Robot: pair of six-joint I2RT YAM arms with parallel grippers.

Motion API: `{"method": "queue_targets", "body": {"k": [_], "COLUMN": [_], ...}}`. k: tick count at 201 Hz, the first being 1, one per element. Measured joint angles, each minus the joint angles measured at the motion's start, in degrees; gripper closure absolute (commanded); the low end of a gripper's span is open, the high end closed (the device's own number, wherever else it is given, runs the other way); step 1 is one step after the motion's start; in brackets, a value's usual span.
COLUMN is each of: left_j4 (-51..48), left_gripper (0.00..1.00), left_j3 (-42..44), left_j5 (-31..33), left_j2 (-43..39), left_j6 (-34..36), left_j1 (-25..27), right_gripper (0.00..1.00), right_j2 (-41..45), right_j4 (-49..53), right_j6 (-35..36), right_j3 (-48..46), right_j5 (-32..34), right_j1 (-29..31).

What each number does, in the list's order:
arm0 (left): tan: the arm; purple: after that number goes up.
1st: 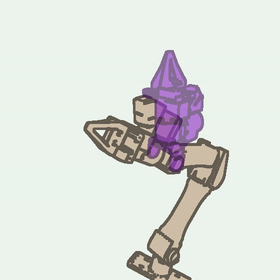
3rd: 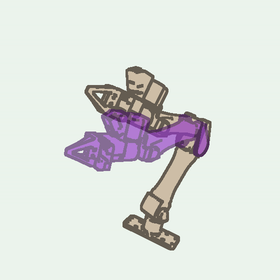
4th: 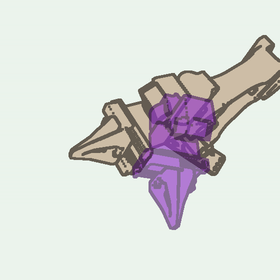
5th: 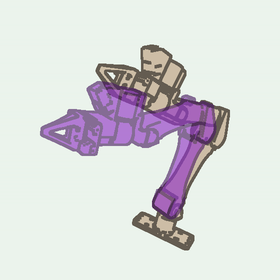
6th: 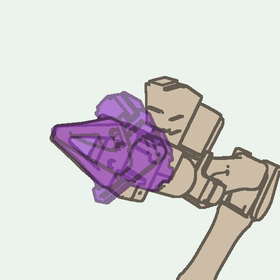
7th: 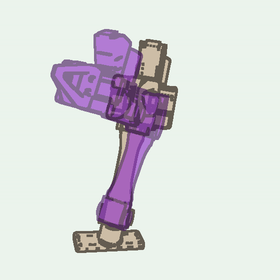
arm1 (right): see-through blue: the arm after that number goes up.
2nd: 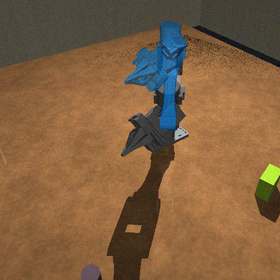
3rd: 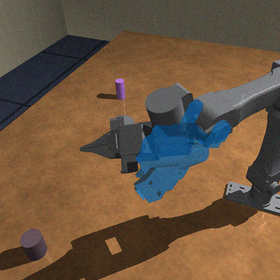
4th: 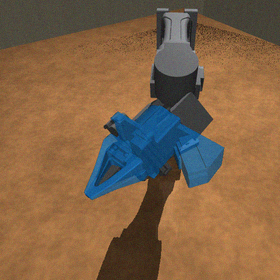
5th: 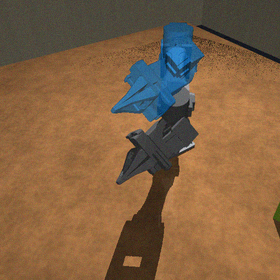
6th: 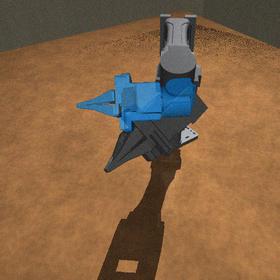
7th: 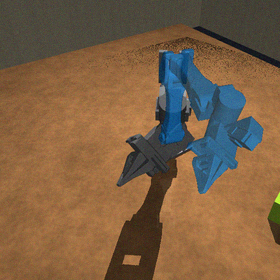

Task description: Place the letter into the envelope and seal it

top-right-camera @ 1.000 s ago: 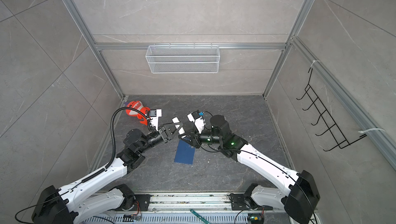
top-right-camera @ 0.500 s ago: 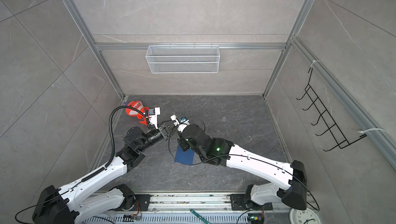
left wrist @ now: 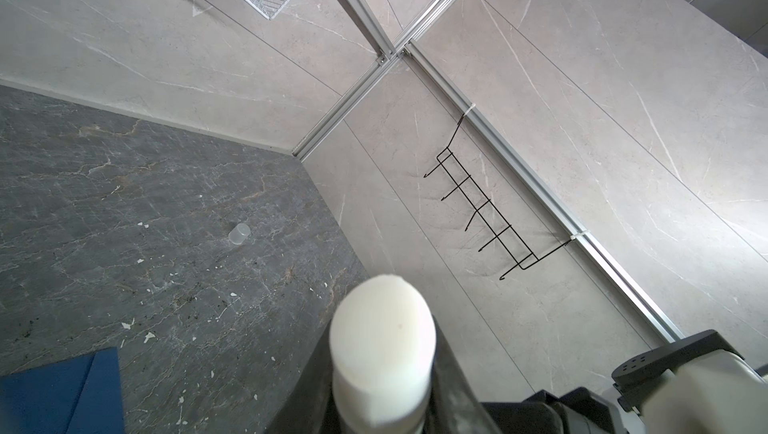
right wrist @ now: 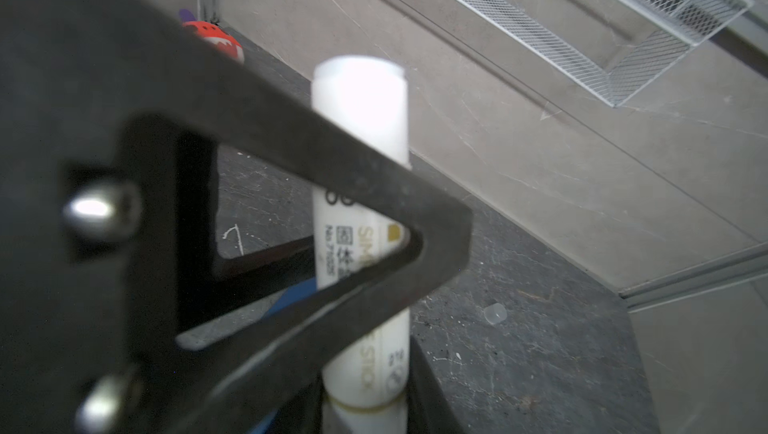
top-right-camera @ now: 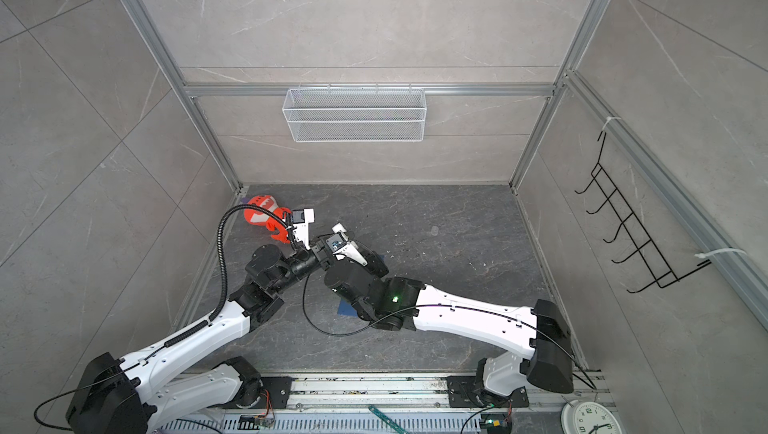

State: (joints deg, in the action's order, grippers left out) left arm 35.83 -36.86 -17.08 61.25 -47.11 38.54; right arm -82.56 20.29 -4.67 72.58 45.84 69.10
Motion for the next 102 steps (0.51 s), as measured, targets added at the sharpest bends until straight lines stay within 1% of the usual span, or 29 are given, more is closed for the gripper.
{"method": "queue_targets", "body": {"k": [13, 15, 22, 25, 29, 45, 50, 52, 59, 74, 88, 102], "left_j4": [0.17, 0.17, 0.22, 0.37, 0.37, 1.11, 1.44, 1.46, 1.73, 1.97, 1.97, 1.97], "left_gripper": [1.0, 1.0, 1.0, 1.0, 1.0, 1.0, 1.0, 1.0, 1.0, 1.0, 1.0, 1.0], "left_j3": [0.0, 0.0, 0.0, 0.0, 0.0, 0.0, 0.0, 0.0, 0.02, 0.02, 0.02, 0.02], "left_j5": [-0.55, -0.68, -1.09, -1.05, -1.27, -1.64, -1.77, -1.79, -2.05, -2.54, -2.97, -3.34], "left_j2": [-0.04, -0.04, -0.15, -0.26, -0.31, -0.76, -0.85, -0.87, -1.11, -1.46, -1.79, -1.97], "left_j6": [0.02, 0.0, 0.0, -0.07, -0.04, -0.24, -0.24, -0.26, -0.42, -0.61, -0.74, -0.96], "left_j1": [0.22, 0.26, 0.44, 0.48, 0.52, 0.74, 0.81, 0.81, 0.83, 0.76, 0.63, 0.48], "right_gripper": [0.54, 0.53, 0.44, 0.39, 0.33, 0.16, 0.14, 0.13, 0.12, 0.08, 0.08, 0.09], "right_j2": [2.91, 3.41, 5.27, 6.36, 7.41, 12.02, 13.38, 13.55, 15.15, 17.38, 18.21, 18.29], "right_j4": [-0.94, -1.14, -1.73, -2.03, -2.49, -4.42, -5.4, -5.46, -6.71, -9.05, -11.69, -14.86], "right_j6": [-0.66, -0.35, -0.83, -1.97, -1.57, -3.87, -4.46, -4.7, -5.77, -7.8, -9.79, -12.02], "right_j3": [-2.05, -2.4, -3.61, -4.28, -5.07, -8.48, -9.68, -9.86, -11.41, -14.01, -15.87, -17.55], "right_j5": [-5.79, -6.62, -10.36, -13.03, -15.3, -27.71, -32.04, -32.63, -38.6, -49.13, -57.42, -64.13], "right_j1": [-1.68, -2.05, -3.52, -4.59, -5.64, -11.3, -13.35, -13.62, -16.22, -20.7, -24.13, -26.8]}}
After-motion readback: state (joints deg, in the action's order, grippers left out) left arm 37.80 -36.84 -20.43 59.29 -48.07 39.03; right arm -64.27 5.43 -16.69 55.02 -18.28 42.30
